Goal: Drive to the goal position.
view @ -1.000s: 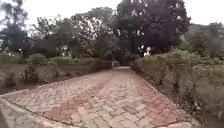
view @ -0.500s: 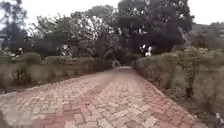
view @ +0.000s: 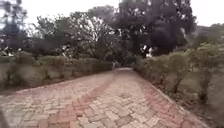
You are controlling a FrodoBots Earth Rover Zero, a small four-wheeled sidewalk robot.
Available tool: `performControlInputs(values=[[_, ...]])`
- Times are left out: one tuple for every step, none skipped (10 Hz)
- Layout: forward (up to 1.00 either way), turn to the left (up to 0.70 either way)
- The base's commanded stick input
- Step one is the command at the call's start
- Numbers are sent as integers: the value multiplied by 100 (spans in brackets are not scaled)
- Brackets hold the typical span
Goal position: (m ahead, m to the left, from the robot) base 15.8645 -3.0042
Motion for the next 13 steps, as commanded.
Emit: performControlInputs(values=[[70,0],[70,0],[70,0],[70,0],[70,0],[70,0],[70,0],[70,0],[70,0],[70,0],[70,0],[70,0],[70,0]])
